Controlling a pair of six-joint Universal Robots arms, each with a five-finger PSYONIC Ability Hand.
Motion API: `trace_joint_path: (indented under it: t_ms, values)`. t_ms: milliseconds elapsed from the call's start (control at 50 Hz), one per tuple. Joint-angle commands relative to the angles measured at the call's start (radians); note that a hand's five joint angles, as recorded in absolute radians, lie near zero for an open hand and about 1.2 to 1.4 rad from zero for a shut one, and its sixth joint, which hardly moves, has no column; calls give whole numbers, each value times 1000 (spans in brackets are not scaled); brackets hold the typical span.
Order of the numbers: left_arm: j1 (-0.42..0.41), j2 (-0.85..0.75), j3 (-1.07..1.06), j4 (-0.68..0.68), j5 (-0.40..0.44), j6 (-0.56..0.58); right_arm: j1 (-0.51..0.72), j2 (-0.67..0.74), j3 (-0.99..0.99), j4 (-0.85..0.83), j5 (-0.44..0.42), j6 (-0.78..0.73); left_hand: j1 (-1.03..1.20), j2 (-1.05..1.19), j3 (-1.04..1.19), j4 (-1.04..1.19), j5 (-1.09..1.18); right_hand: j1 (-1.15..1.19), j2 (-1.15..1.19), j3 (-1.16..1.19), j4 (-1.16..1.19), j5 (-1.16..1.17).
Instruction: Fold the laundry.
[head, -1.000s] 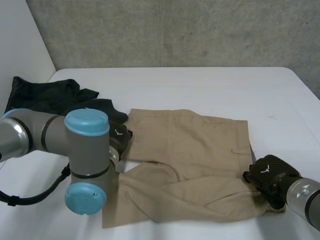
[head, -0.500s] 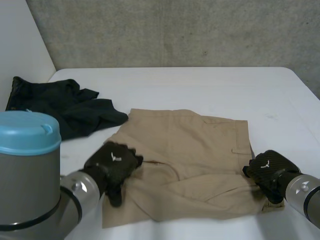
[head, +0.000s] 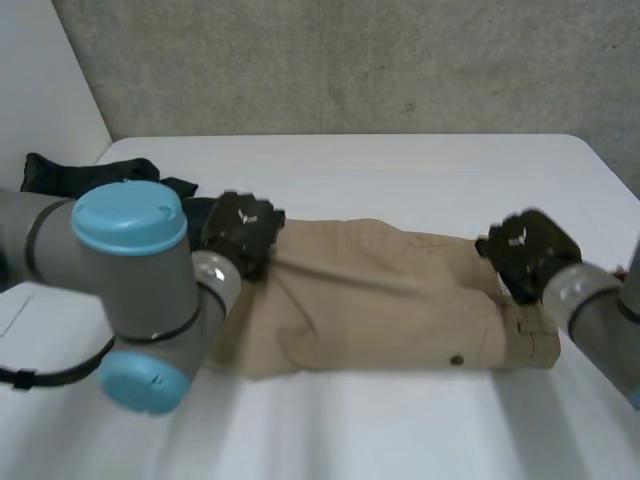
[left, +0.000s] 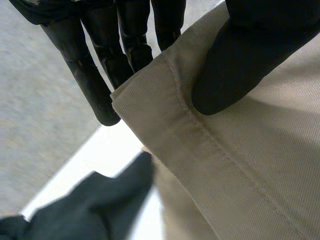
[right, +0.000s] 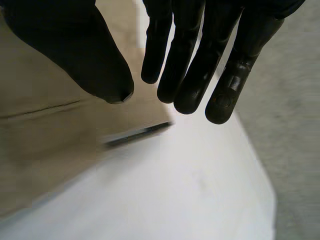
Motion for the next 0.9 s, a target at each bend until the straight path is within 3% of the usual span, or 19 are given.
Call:
trace_joint_path:
  t_ms: [20, 120, 240, 300, 320, 340, 380, 460, 500, 580, 720, 780, 800, 900]
  values:
    - [55, -173, 152, 152, -16, 134, 57, 241, -282, -45, 61, 0, 249, 203, 209, 200, 249, 794, 235, 213, 206, 232]
    - [64, -308, 237, 336, -28, 244, 75, 451, -528, -79, 107, -1, 249, 203, 209, 200, 249, 794, 235, 213, 206, 232]
    - [66, -408, 292, 416, -16, 255, 80, 591, -675, -117, 154, 5, 249, 203, 209, 200, 249, 794, 235, 213, 206, 232]
    - [57, -406, 275, 422, -13, 255, 86, 569, -672, -120, 174, 38, 249, 203, 209, 200, 249, 794, 235, 213, 206, 232]
    - [54, -402, 268, 424, -13, 254, 86, 556, -666, -119, 179, 57, 249, 203, 209, 200, 249, 661, 103, 81, 74, 99]
    - [51, -388, 248, 425, -12, 254, 83, 511, -650, -117, 183, 113, 249, 203, 209, 200, 249, 169, -390, -412, -419, -393]
    - [49, -362, 229, 427, -10, 255, 77, 458, -644, -110, 182, 176, 249, 203, 209, 200, 249, -181, -740, -762, -769, -743]
    - [46, -316, 205, 427, -12, 255, 68, 353, -658, -9, 150, 302, 249, 203, 209, 200, 249, -236, -794, -816, -823, -798]
    - [43, -300, 202, 427, -12, 255, 49, 318, -699, 103, 95, 354, 249, 203, 209, 200, 249, -236, -794, -816, -823, -798]
    - [44, -300, 215, 429, -9, 257, 25, 302, -759, 289, 32, 434, 249, 203, 209, 200, 249, -253, -812, -833, -841, -815]
    - [46, -363, 252, 432, 25, 264, 22, 310, -741, 440, 12, 523, 249, 203, 209, 200, 249, -428, -986, -1008, -1015, -990]
    - [44, -378, 240, 430, 18, 268, 20, 301, -654, 426, 2, 539, -822, -868, -861, -870, -822, -428, -986, -1008, -1015, -990]
    - [43, -378, 234, 430, 18, 268, 23, 299, -629, 412, -2, 539, -973, -1019, -1013, -1022, -973, -428, -986, -1008, -1015, -990]
    - [43, -334, 168, 432, 2, 277, 20, 246, -439, 296, -47, 526, -973, -1019, -1013, -1022, -973, -428, -986, -1008, -1015, -990]
